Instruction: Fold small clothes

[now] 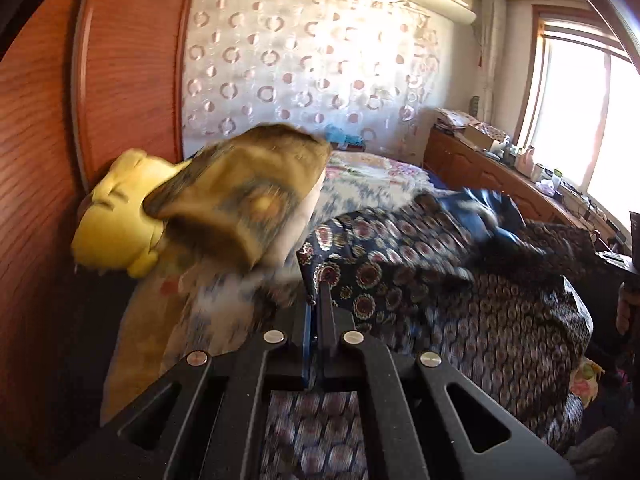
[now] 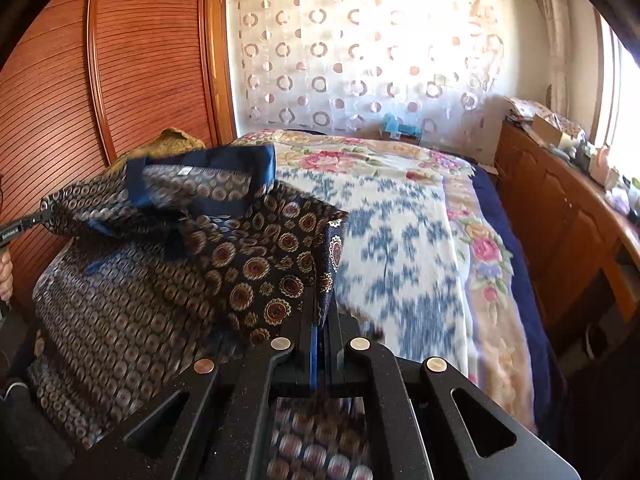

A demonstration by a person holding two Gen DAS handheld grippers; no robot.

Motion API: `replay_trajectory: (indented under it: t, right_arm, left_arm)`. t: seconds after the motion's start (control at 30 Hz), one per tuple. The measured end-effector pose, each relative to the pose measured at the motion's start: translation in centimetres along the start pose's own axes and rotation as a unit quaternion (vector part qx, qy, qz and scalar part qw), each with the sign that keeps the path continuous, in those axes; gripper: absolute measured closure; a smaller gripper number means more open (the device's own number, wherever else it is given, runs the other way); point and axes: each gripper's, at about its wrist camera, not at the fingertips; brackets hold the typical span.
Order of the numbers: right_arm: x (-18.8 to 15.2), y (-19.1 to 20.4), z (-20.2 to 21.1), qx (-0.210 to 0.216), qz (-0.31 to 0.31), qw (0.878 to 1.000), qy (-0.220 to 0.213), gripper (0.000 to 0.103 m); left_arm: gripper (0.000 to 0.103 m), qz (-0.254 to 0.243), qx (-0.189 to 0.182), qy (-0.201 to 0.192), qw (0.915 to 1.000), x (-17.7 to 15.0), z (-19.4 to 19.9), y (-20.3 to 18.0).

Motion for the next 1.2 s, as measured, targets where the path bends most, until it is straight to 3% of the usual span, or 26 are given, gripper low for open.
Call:
replay_trajectory:
  t: [0.13, 0.3, 0.57, 0.77, 0.87, 0.9, 0.97, 1.03, 1.2]
  right_arm:
    - [-3.0, 0.2, 1.8, 0.003, -0.011, 1.0, 0.016, 0.102]
    - [-5.6, 0.1, 3.6, -0.005, -0.01, 0.999, 0.038, 0.102]
    - [-6.0, 0.4, 6.3, 0.002, -0.004, 0.999, 0.053, 0.101]
    - [-5.8, 0.6, 6.2, -0.002, -0.008, 0.998, 0.058, 0.101]
    - [-5.1, 1.0, 7.2, 0.0, -0.004, 0.999, 0.039, 0.092]
    - [-4.8, 1.1, 7.7, 0.001, -0.003, 0.999, 0.032, 0.091]
    - [-4.3, 1.3, 8.3, 0.001, 0.0, 1.0, 0.021, 0.084]
    - [-3.7, 1.3, 8.7, -0.003, 0.003, 1.0, 0.011, 0.077]
    - [-2.3, 0.9, 8.3, -0.013, 0.0, 1.0, -0.003, 0.055]
  left_arm:
    - [0.1, 0.015, 0.013, 0.022, 0.9996, -3.1, 0.6, 1.5]
    - [0.1, 0.028, 0.018, 0.031, 0.999, -4.6, 1.9, 2.8]
    - [0.1, 0.01, 0.042, 0.022, 0.9988, -4.6, 4.0, 2.8]
    - [0.099, -0.014, 0.053, 0.041, 0.9977, -4.3, 3.5, 2.4]
    - [0.074, -0.02, 0.054, 0.03, 0.9979, -4.0, 3.9, 2.1]
    - [0.062, -0.022, 0.052, 0.026, 0.9981, -3.9, 4.1, 2.0]
    - [0.049, -0.027, 0.04, 0.019, 0.9987, -3.5, 4.4, 1.7]
    - [0.027, -0.03, 0.031, 0.014, 0.999, -3.0, 4.3, 1.5]
    - [0.022, -0.034, 0.01, 0.012, 0.9993, -1.3, 2.8, 1.3]
Point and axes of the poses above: each gripper's, at about its wrist camera, not at the fingertips, and z roughly against the way its jaws point, y to its left, x to its top, and after that the axes turned 6 degrees about y, right-handed
